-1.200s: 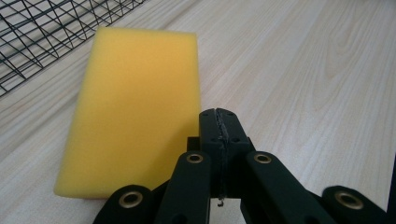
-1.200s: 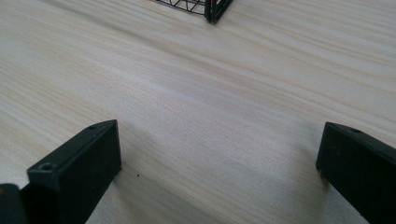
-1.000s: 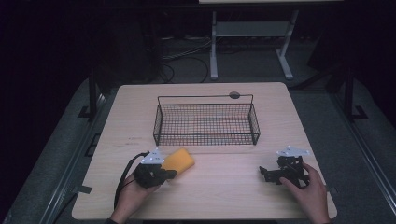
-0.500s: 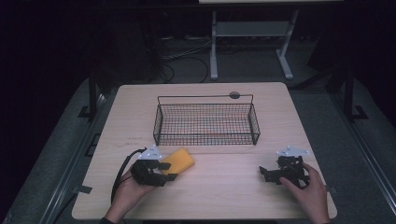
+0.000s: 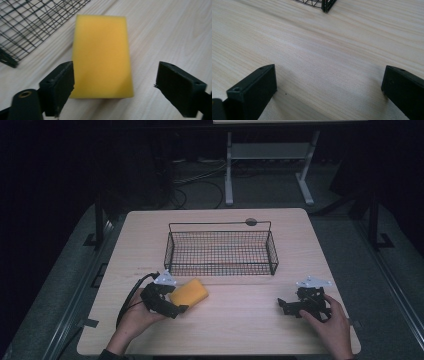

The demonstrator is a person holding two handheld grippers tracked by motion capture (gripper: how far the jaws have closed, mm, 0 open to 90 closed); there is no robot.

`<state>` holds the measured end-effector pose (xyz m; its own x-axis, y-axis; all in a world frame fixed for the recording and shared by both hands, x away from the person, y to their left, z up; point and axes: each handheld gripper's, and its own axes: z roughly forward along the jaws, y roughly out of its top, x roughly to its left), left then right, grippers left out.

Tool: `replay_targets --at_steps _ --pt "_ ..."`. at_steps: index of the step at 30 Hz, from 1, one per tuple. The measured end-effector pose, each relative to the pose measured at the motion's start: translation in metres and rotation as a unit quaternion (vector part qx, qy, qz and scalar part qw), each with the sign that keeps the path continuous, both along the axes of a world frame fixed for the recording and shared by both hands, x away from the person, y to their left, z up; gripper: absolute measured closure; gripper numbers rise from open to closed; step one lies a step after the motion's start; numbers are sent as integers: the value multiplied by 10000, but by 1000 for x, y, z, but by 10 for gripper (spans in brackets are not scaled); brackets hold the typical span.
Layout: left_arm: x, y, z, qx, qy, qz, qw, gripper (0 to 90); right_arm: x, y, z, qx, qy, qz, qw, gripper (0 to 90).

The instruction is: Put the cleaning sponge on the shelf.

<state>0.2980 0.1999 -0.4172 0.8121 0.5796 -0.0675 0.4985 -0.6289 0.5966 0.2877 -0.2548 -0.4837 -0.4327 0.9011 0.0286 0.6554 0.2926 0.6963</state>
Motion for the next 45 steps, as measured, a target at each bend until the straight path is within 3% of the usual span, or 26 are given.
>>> replay_targets --at_steps 3,10,21,29,33,45 --pt "5 -1 2 211 19 -5 9998 131 0 0 0 2 2 -4 10000 0" --pt "15 -8 4 320 31 -23 9995 131 0 0 0 0 0 1 10000 0" --pt "30 -26 1 675 163 -107 9975 131 0 0 0 0 0 0 10000 0" --pt "36 -36 -1 909 242 -196 9954 131 0 0 0 0 -1 0 10000 0" --pt "40 -45 -7 1104 330 -239 9931 131 0 0 0 0 -1 1 10000 0" --pt "42 -54 -18 1393 391 -242 9892 137 0 0 0 -1 0 -1 10000 0"
